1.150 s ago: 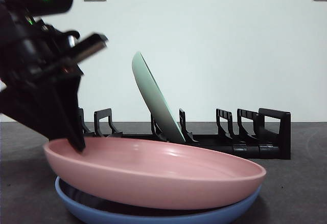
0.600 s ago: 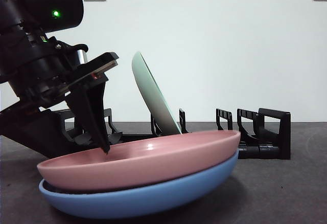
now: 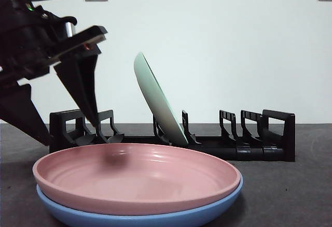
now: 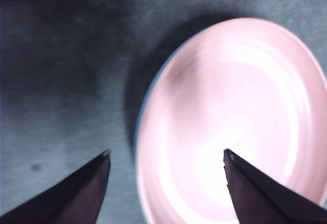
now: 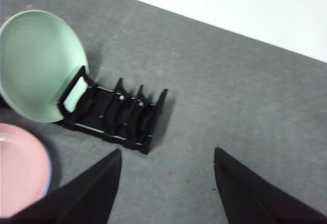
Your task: Place the plate
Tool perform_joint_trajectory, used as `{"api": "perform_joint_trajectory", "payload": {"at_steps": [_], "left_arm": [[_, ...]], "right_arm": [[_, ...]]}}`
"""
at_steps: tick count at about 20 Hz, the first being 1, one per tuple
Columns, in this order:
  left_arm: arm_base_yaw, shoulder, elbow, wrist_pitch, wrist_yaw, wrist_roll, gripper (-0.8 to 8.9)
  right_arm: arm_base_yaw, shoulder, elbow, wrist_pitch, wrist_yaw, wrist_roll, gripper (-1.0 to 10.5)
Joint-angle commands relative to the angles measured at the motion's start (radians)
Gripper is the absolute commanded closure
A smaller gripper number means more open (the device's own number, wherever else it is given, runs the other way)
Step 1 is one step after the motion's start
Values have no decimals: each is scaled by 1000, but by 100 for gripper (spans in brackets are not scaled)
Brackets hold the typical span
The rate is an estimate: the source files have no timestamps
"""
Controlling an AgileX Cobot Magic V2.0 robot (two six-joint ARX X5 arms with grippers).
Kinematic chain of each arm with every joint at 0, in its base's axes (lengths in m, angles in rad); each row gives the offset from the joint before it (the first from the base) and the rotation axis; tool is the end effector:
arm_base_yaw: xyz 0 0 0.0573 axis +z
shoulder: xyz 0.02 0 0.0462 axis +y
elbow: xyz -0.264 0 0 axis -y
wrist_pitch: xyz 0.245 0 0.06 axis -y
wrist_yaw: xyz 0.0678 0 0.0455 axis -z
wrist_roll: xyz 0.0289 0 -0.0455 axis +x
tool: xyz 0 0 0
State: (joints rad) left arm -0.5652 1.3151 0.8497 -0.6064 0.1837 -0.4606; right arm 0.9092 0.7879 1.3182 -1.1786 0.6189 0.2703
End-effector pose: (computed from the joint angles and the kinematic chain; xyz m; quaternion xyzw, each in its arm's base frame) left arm 0.2042 -0.1358 0.2181 -0.0884 0.5599 -0.1917 0.8012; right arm 0.0670 0.0588 0.4112 -0.0920 0.2463 0.1049 0.9591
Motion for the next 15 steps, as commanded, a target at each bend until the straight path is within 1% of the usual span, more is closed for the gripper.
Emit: {"api": "perform_joint_trajectory", "payload": {"at_steps": [1, 2, 4, 7, 9, 12, 14, 15], "left_arm": [[-2, -66, 26, 23, -11, 45, 460], [-2, -113, 27, 44, -11, 64, 461], [-2, -228, 27, 76, -19, 71, 466], [0, -414, 27, 60, -44, 79, 465], [3, -532, 27, 34, -44, 79, 466], [3, -684, 29, -10, -50, 73, 469], [4, -761, 53, -80, -109, 67, 469], [4, -787, 80, -142, -166, 68, 469]], "right_arm": [[9, 22, 19, 5, -44, 11, 659], [9, 35, 19, 7, -64, 11, 659], [9, 67, 19, 29, -106, 11, 659], [8, 145, 19, 137, -223, 3, 659], [-11, 216, 19, 256, -330, -25, 659], [-72, 346, 19, 412, -533, -35, 659], [-126, 441, 19, 496, -655, -35, 659], [-152, 493, 19, 539, -711, -35, 659]]}}
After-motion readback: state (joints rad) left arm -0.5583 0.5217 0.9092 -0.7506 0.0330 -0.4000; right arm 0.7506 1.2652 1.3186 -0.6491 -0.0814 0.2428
